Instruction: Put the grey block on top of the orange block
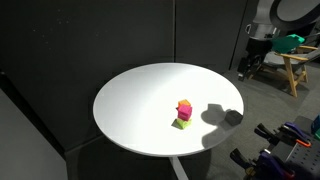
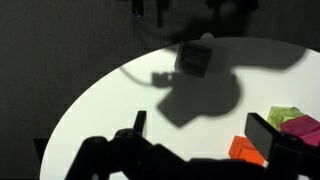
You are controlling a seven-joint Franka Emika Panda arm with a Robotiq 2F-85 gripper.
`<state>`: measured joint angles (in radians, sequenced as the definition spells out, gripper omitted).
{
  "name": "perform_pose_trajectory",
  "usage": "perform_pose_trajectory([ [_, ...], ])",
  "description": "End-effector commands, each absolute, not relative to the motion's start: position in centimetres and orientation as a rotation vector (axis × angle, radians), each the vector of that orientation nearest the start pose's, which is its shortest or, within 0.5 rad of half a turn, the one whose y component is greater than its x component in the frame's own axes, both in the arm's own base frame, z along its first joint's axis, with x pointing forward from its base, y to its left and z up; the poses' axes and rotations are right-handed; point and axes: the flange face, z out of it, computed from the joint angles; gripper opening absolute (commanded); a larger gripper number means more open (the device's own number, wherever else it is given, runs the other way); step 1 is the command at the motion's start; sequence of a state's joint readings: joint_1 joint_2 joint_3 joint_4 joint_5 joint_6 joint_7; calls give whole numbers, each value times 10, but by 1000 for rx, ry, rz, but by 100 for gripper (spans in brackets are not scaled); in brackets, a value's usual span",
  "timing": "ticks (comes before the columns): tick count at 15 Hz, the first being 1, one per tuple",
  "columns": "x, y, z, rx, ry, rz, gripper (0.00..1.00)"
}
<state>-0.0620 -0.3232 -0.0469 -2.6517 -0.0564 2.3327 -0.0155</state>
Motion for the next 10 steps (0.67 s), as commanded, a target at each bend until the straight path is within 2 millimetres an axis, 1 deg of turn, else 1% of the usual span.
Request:
perform_pose_trajectory([
  [1, 403, -32, 333, -3163, 110, 1, 100],
  [3, 405, -29, 326, -3167, 99, 16, 100],
  [4, 403, -33, 331, -3170, 78, 24, 100],
  [7, 404, -31, 324, -3171, 73, 40, 100],
  [10, 404, -31, 324, -3171, 73, 41, 100],
])
